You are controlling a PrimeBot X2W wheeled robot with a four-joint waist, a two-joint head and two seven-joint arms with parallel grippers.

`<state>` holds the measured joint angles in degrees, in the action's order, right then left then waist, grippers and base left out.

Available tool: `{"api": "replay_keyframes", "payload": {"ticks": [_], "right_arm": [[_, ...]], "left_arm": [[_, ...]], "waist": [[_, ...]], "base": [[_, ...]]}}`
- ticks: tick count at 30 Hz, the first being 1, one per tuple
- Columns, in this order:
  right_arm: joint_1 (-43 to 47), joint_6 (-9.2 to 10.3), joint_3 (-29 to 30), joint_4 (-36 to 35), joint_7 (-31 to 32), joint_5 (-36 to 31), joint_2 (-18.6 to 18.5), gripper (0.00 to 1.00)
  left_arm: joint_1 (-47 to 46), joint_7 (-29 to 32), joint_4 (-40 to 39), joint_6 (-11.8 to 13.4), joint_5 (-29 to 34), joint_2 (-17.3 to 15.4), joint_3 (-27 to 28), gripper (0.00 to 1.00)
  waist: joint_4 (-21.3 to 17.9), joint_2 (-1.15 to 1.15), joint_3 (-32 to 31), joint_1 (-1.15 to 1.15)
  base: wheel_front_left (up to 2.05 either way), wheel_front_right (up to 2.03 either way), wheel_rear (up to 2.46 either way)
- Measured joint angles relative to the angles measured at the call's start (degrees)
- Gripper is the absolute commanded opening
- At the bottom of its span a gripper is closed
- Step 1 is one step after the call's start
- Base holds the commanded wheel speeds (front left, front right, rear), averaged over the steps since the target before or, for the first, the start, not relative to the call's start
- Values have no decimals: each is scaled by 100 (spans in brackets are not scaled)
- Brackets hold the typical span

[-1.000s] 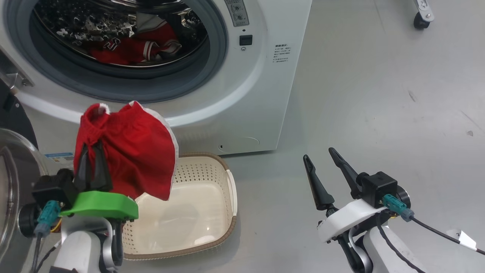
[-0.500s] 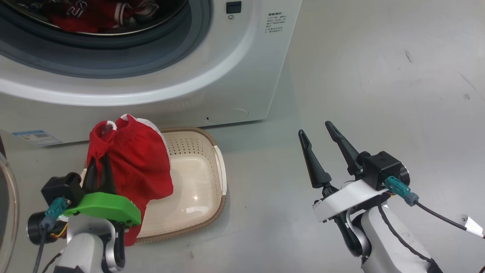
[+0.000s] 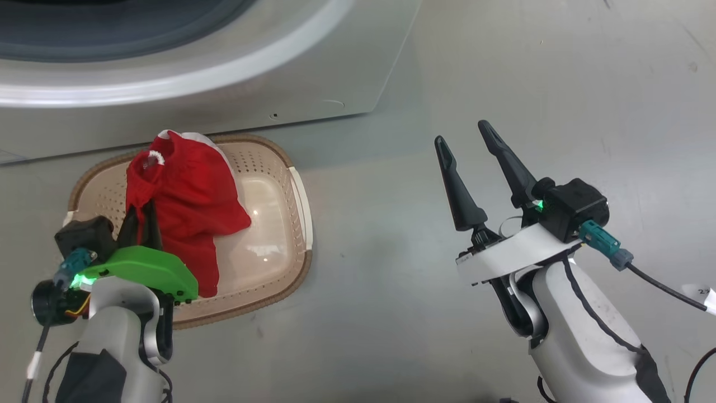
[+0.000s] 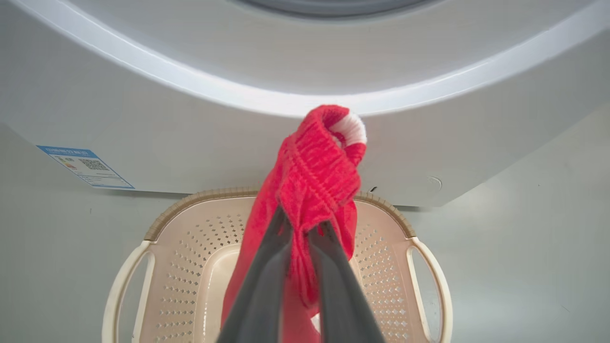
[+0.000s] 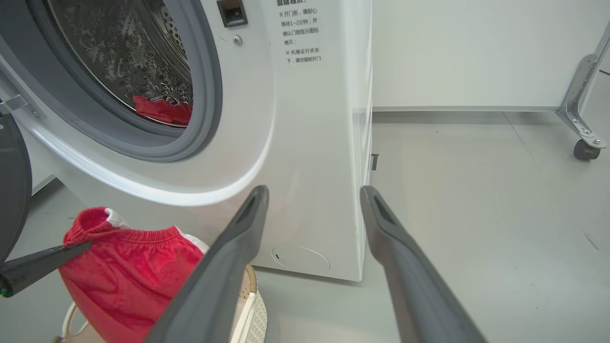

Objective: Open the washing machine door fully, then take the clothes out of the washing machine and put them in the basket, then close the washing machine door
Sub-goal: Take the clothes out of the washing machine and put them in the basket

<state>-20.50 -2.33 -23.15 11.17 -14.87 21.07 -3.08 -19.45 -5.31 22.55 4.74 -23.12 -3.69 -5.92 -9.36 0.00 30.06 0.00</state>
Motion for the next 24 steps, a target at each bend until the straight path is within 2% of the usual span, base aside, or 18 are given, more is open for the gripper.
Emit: {"api": "replay_keyframes", "payload": {"ticks": [7, 13, 24], "right_arm": [[-338, 66, 14, -200, 0, 1, -5, 100], [-720, 99, 8, -335, 0, 1, -9, 100], [-931, 98, -71, -274, 0, 16, -13, 100]], "left_arm": [[-596, 246, 599, 0, 3, -107, -15, 0], [-1152, 509, 1256, -9, 108, -326, -69, 0], [-1507, 573, 2183, -162, -51, -276, 35, 0]], "waist": [[-87, 0, 578, 0], [-127, 0, 1150, 0], [-151, 0, 1654, 0]], "base": [[0, 0, 0], [0, 0, 0], [0, 0, 0]]}}
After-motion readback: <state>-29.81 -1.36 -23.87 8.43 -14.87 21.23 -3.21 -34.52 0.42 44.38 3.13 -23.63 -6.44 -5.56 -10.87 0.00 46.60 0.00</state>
